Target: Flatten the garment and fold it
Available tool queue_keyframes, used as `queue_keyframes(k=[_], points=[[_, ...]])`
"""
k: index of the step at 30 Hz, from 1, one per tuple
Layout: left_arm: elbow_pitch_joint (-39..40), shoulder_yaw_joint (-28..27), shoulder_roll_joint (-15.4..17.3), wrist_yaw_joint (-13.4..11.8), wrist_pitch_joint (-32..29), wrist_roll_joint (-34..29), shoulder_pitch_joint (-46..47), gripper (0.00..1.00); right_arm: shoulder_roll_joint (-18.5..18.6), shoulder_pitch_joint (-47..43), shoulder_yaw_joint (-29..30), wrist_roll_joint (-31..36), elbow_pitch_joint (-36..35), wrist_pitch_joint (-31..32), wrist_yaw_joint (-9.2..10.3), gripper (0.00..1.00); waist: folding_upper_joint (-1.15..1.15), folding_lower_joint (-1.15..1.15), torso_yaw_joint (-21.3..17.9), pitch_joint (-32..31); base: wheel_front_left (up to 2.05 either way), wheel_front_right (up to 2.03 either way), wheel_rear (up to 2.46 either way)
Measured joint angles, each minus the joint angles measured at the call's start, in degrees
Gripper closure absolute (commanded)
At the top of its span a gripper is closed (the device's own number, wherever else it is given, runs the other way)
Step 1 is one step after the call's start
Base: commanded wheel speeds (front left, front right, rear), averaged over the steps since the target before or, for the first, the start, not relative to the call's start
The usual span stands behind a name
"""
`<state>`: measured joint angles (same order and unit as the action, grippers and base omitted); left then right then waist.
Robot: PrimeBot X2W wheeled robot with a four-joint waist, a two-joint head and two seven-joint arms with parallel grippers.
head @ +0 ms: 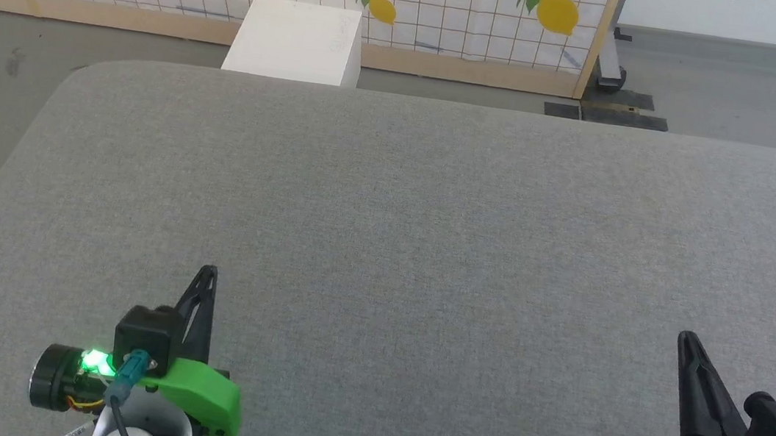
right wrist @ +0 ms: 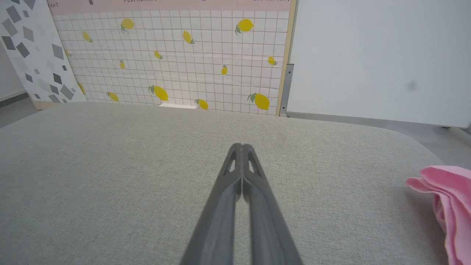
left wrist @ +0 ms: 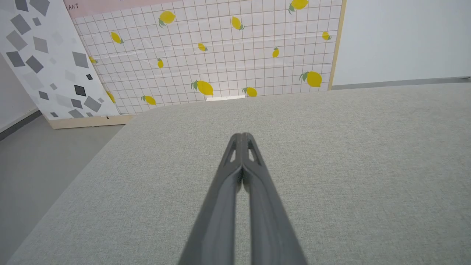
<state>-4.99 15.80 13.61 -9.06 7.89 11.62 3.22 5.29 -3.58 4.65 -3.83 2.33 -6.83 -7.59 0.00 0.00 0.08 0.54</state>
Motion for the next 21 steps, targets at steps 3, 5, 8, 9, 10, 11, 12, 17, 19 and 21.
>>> queue_keyframes(k=[3,5,8,9,10,11,12,17,19,21], points=[[0.16,-0.58,-0.56,0.43,-0.25,-0.23,-0.18,1.0,-0.09,0.04,-0.19,0.25,-0.07,0.29,0.0,1.0,0.0,0.0,0.0,-0.02,0.0,0.0,0.0],[0.3,-0.97,-0.82,0.52,-0.44,-0.58,-0.31,1.0,-0.19,0.07,-0.31,0.3,-0.14,0.36,0.0,1.0,0.0,0.0,0.0,-0.04,0.0,0.0,0.0],[0.51,-1.72,-1.16,0.97,-0.77,-1.59,-0.33,1.0,-0.27,0.1,-0.51,0.35,-0.24,0.78,0.0,1.0,0.0,0.0,-0.01,-0.06,0.0,0.0,0.0],[0.58,-1.97,-1.31,1.02,-0.85,-1.75,-0.34,1.0,-0.29,0.12,-0.57,0.36,-0.26,0.79,0.0,1.0,0.0,0.0,-0.01,-0.07,0.0,0.0,0.0],[0.66,-2.19,-1.47,1.21,-1.07,-1.93,-0.35,1.0,-0.3,0.14,-0.64,0.36,-0.3,0.87,0.0,1.0,0.0,0.0,-0.01,-0.08,0.0,0.0,0.0],[0.74,-2.4,-1.62,1.43,-1.26,-2.08,-0.36,1.0,-0.32,0.17,-0.69,0.37,-0.32,0.99,0.0,1.0,0.0,0.0,-0.01,-0.08,0.0,0.0,0.0],[0.8,-2.56,-1.75,1.51,-1.29,-2.09,-0.38,1.0,-0.33,0.21,-0.75,0.38,-0.33,1.12,0.0,1.0,0.0,0.0,-0.01,-0.09,0.0,0.0,0.0],[1.14,-3.75,-2.61,2.04,-1.78,-2.88,-0.57,1.0,-0.48,0.6,-1.09,0.77,-0.53,1.55,0.0,1.0,0.0,0.0,-0.02,-0.13,0.0,0.0,0.0],[1.31,-4.15,-2.81,2.42,-1.92,-3.1,-0.59,1.0,-0.56,0.66,-1.22,0.85,-0.59,1.83,0.0,1.0,0.0,0.0,-0.02,-0.15,0.0,0.0,0.0],[1.48,-4.61,-3.09,2.54,-2.29,-3.3,-0.66,1.0,-0.63,0.68,-1.34,0.88,-0.62,2.03,0.0,1.0,0.0,0.0,-0.02,-0.16,0.0,0.0,0.0]])
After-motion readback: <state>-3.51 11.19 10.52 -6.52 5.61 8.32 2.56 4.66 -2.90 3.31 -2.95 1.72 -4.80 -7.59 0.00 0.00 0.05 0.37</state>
